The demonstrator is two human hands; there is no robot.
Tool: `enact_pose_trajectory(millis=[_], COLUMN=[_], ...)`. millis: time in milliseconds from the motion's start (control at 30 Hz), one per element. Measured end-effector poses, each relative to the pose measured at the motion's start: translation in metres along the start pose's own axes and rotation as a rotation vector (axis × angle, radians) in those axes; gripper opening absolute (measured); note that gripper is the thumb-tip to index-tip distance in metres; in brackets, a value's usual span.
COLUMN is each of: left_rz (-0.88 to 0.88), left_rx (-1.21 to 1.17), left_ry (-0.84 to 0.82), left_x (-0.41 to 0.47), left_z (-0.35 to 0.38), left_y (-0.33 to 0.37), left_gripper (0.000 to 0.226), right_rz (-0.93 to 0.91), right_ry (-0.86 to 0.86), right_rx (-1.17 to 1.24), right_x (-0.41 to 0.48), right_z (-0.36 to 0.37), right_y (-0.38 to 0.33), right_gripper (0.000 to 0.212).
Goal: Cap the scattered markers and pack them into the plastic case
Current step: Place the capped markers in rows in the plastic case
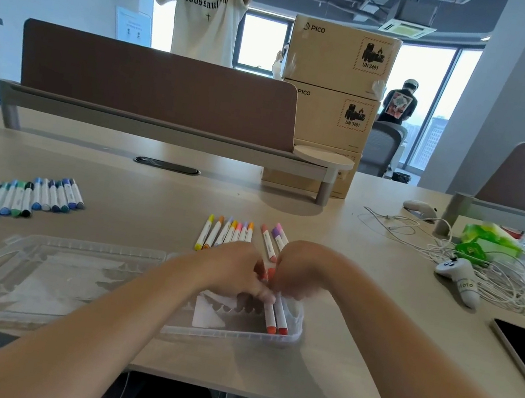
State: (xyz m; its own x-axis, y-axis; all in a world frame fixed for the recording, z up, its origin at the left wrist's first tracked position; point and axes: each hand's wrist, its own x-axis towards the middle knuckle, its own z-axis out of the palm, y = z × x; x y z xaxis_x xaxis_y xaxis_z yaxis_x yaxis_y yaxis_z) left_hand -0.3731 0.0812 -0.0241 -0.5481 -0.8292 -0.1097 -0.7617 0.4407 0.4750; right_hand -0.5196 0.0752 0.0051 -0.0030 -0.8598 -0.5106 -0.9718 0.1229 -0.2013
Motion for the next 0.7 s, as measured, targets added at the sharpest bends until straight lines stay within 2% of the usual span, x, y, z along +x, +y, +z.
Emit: enact_pose_trajectory(millis=[67, 167, 233, 567, 700], left_rz=[-0.015, -0.051, -0.075, -0.134, -0.136], left_rx=[-0.020, -0.143, -0.212, -0.234, -0.236], left_ry=[0.107, 0.277, 0.323, 0.318, 0.342], left_x=[0.005, 0.015, 0.021, 0.040, 0.038], left_z=[-0.007, -0.020, -0.026, -0.035, -0.035], left_y=[-0.007, -0.022, -0.028, -0.049, -0.051], left_gripper=[0.032, 0.028, 0.027, 0.024, 0.024], right_rz=[-0.011, -0.043, -0.033, 0.044, 0.036], right_ry=[0.149, 0.476, 0.586, 0.548, 0.516], right_rx=[0.066, -0.058, -0.091, -0.238, -0.246], right_x=[0.012, 0.038, 0.053, 0.093, 0.092], right_z=[-0.002, -0.001, -0.001, -0.012, -0.009], right_y=[0.003, 0.004, 0.001, -0.018, -0.018], right_gripper=[0.020, 0.022, 0.018, 0.009, 0.017])
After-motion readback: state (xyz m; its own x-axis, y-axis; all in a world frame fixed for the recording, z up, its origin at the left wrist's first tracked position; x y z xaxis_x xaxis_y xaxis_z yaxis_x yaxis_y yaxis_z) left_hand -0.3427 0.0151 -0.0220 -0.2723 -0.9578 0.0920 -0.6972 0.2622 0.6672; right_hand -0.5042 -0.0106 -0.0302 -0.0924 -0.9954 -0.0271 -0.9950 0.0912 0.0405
